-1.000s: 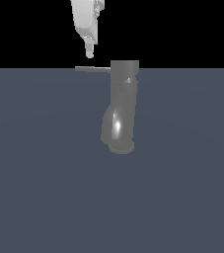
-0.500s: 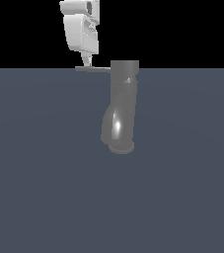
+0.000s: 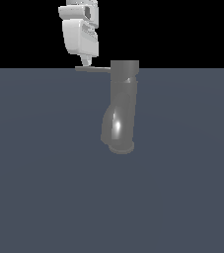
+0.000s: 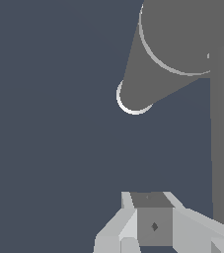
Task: Turn on the faucet by rotating a designated handle.
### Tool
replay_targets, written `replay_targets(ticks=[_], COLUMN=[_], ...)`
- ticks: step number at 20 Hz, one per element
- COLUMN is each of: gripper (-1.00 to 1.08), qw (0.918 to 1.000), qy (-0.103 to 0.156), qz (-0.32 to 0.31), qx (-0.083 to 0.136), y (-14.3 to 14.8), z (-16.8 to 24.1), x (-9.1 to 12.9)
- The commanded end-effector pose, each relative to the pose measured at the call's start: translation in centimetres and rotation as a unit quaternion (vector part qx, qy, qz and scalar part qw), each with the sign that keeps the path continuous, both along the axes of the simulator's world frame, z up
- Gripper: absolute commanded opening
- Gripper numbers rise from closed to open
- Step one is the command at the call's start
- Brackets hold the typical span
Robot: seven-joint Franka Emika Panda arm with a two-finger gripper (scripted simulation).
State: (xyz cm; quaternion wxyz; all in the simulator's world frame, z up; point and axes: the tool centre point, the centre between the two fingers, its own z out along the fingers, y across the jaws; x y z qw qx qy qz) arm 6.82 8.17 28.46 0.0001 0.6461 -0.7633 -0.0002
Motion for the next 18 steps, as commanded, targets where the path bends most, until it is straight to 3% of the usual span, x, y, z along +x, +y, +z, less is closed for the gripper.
replay_targets(ticks=[1, 18], gripper=[-1.00, -1.00], qw=[1.0000, 1.0000], qy=[0.000, 0.000], qz=[0.000, 0.000], qx=[0.000, 0.000], y=[0.0, 0.5], z=[0.0, 0.0], x=[-0.3, -4.9])
